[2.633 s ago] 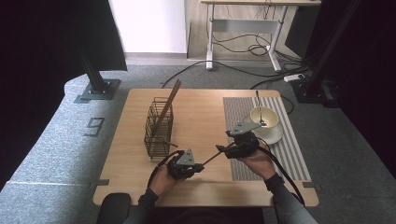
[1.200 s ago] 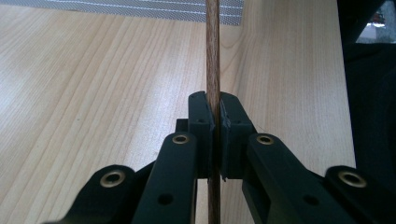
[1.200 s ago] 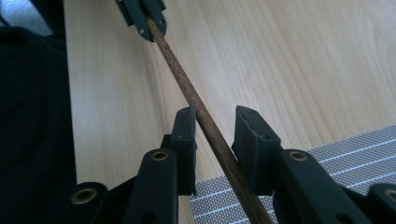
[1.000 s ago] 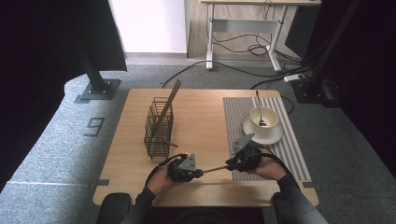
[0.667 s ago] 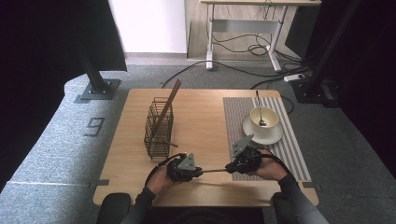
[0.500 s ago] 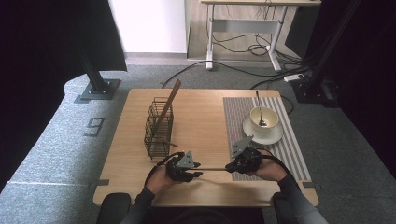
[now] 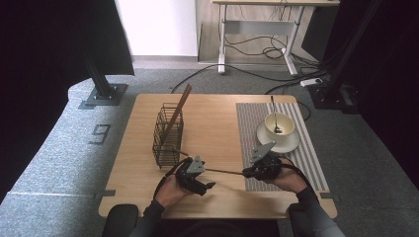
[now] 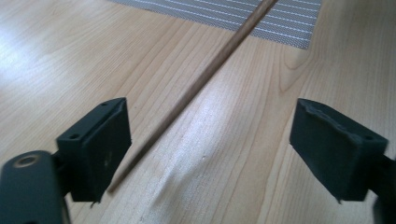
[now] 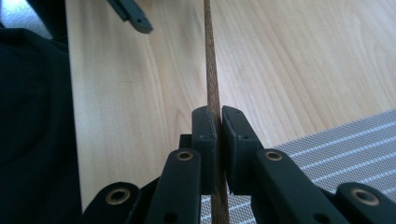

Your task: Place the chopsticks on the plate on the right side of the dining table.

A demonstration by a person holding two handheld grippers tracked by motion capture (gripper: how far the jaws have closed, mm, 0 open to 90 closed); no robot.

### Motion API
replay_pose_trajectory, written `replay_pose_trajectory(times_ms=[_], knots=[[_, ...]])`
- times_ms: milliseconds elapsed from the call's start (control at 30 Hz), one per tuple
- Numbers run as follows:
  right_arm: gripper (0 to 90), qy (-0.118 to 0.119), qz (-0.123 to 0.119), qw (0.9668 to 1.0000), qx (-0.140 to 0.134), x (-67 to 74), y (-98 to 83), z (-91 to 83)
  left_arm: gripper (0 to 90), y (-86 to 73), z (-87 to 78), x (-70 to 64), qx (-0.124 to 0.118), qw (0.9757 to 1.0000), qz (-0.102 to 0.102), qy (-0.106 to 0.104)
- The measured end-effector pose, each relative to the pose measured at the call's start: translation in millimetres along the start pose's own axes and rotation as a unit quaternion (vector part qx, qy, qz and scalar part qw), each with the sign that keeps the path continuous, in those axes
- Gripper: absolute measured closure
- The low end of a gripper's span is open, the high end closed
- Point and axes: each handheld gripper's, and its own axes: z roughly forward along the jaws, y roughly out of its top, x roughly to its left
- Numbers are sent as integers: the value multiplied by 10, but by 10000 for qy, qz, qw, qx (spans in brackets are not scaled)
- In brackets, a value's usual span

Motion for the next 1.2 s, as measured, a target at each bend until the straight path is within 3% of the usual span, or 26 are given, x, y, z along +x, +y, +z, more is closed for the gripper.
replay_pose_trajectory(times_ms=[300,700,1000,1200], knots=[[838,-317,292,9990,-149,-108,-113,-69,0,-34,40,-3,123,9996,-171,203],[838,-787,788,9932,-344,-303,-233,-163,0,-151,134,17,272,9988,-350,193],[838,-1208,1139,9852,-430,-496,-315,-225,0,-220,186,39,456,9976,-451,271],[837,-1572,1462,9757,-443,-631,-395,-281,0,-247,211,57,583,9968,-466,303]])
